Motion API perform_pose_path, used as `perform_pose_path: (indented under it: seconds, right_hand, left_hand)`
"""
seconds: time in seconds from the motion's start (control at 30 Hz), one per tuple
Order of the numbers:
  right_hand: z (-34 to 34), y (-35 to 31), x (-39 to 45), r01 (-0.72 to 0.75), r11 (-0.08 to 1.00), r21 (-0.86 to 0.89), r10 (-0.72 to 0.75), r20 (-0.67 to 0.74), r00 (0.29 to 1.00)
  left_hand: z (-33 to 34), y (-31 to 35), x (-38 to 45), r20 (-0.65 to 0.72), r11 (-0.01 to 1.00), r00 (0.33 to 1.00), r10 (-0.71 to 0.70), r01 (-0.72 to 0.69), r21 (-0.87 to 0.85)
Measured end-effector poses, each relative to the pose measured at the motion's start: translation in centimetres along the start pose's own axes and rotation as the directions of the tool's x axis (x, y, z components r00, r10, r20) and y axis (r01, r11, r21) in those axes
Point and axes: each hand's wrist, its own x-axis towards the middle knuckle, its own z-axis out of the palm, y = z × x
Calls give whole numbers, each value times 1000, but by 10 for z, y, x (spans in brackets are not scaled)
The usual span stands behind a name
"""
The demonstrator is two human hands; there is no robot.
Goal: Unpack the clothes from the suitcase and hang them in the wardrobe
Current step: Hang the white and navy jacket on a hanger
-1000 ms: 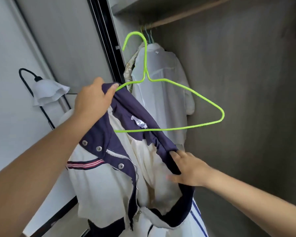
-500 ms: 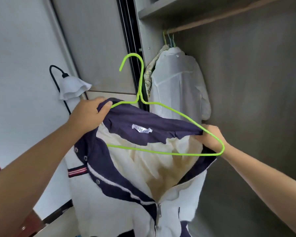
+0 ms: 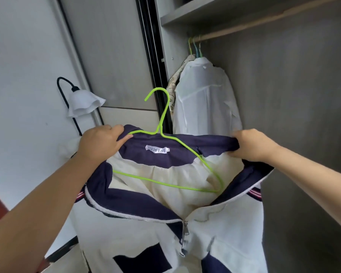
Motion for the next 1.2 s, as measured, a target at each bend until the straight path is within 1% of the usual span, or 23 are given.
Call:
perform_pose_path:
  seconds: [0.1, 0.17, 0.23, 0.27, 0.33, 0.37, 0.43, 0.47, 0.5, 0.53, 0.57, 0.6, 0.63, 0.67, 0.73, 0.77, 0.8, 0.87, 0.93, 1.0, 1.07, 1.13, 1.2]
  right_hand:
    - [-12, -9, 9, -116, 945, 307, 106, 49, 993]
    - [-21, -18, 12, -168, 813, 557, 172, 45, 984]
    - [-30, -35, 7, -145, 677, 722, 202, 8, 979]
    - [-31, -44, 2, -94, 664, 742, 190, -46, 981]
    - [-28, -58, -17, 83, 741, 667, 54, -182, 982]
    - [-25, -62, -27, 158, 787, 597, -57, -185, 981]
    - [-12, -57, -40, 224, 876, 427, -225, -50, 973]
    - [-10, -46, -40, 229, 919, 321, -229, -40, 973]
    - [-16, -38, -41, 220, 942, 253, -206, -82, 975]
    - [-21, -25, -36, 235, 943, 235, -164, -286, 944]
    - [-28, -12, -31, 245, 949, 201, -115, -503, 857]
    - [-36, 3, -23, 262, 956, 133, -115, -650, 751]
    - [-42, 17, -14, 256, 964, 70, -130, -716, 686]
    - [-48, 26, -7, 251, 961, 113, -128, -623, 771]
    - [-52, 30, -4, 208, 930, 303, -125, -273, 954]
    - [-47, 30, -4, 161, 918, 362, -118, -139, 983]
    - [-41, 28, -5, 144, 920, 366, -106, -124, 987]
    - [-31, 22, -7, 133, 932, 337, -65, -207, 976]
    - [-31, 16, -12, 128, 960, 251, -55, -279, 959]
    - [-39, 16, -16, 82, 993, 86, -57, -259, 964]
    - [-45, 19, -17, 78, 995, -55, -89, -254, 963]
    - [-48, 23, -19, 71, 987, -141, -106, -257, 960]
    - [-49, 31, -17, 38, 980, -194, -87, -249, 965]
  left_hand:
    - [7, 14, 11, -30, 999, 1000, 9, -7, 44]
    - [12, 25, 21, -8, 995, 1000, 14, -13, 98]
    - [13, 39, 32, 6, 988, 1000, -18, 16, 151]
    - [11, 47, 36, 31, 989, 998, -62, 58, 136]
    - [-1, 63, 50, 142, 982, 972, -187, 190, -4]
    - [-4, 68, 56, 148, 962, 954, -259, 269, -51]
    - [-10, 73, 61, 78, 930, 937, -340, 347, -121]
    - [-18, 75, 63, 43, 923, 934, -353, 356, -150]
    - [-21, 75, 63, -8, 924, 938, -347, 340, -178]
    - [-22, 75, 62, -50, 926, 942, -332, 315, -206]
    - [-20, 75, 61, -82, 929, 943, -321, 297, -222]
    - [-20, 74, 61, -108, 927, 941, -320, 287, -240]
    - [-20, 75, 60, -136, 927, 938, -318, 278, -254]
    - [-20, 75, 60, -155, 927, 939, -308, 259, -270]
    - [-20, 79, 59, -175, 926, 944, -281, 219, -307]
    - [-19, 81, 58, -173, 926, 948, -268, 204, -317]
    - [-18, 82, 56, -156, 923, 951, -267, 205, -327]
    - [-15, 84, 56, -92, 881, 933, -349, 293, -371]
    - [-13, 83, 61, -70, 847, 898, -434, 379, -373]
    - [-17, 83, 71, -90, 857, 886, -454, 407, -316]
    - [-26, 87, 84, -14, 844, 875, -485, 464, -268]
    - [-29, 93, 93, 59, 809, 854, -516, 509, -293]
    - [-37, 103, 98, 94, 759, 842, -532, 523, -387]
